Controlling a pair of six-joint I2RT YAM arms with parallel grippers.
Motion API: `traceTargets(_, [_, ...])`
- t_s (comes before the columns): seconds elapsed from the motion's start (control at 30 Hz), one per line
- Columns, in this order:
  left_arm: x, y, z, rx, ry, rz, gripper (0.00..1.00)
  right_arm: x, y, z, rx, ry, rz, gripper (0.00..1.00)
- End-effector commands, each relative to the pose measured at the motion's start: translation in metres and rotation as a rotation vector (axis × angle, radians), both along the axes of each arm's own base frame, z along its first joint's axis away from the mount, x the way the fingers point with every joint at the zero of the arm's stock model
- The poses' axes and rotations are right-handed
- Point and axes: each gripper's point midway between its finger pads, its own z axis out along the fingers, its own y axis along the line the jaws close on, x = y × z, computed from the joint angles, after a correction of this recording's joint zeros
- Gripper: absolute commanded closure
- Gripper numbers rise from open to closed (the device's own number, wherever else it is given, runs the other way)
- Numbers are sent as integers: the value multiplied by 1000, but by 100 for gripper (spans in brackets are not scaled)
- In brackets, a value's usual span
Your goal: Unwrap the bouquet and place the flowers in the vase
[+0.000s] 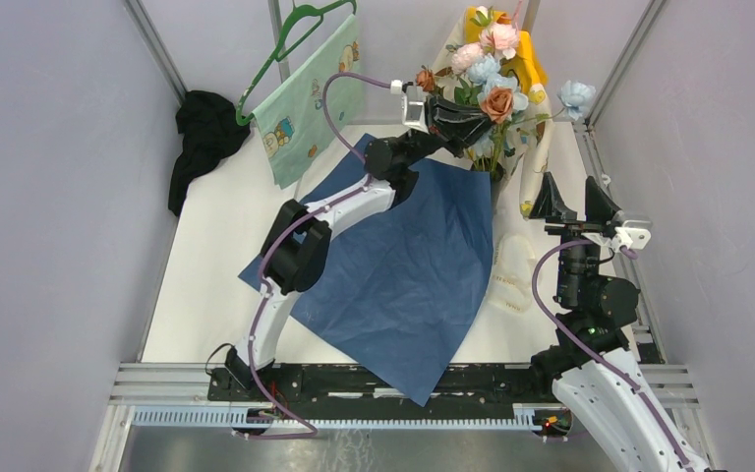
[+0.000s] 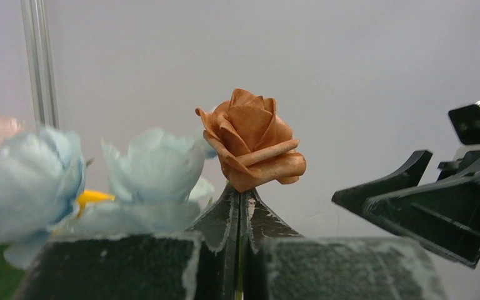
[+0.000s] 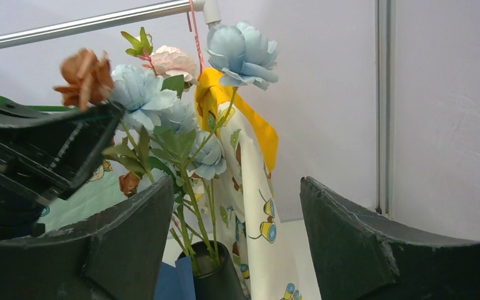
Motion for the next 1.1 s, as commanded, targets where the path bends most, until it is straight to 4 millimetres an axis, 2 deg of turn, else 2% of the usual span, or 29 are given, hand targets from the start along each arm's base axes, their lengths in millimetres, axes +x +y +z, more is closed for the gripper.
traceTargets(0.0, [13,-11,-23,13,32,13,97,-3,-1,8,10,-29,2,20])
traceTargets(0.23, [27,-19,-52,42,79,39,97,-3,0,7,7,-28,7,20])
traceTargets(0.57, [34,-21,-67,99,97,89,96,0,2,5,5,-21,17,20])
traceTargets(0.77, [45,-18,-93,139,168,150,93,0,3,5,5,-19,18,20])
traceTargets(1.07, [50,-21,-110,174,221,155,89,4,6,3,-2,-9,27,19])
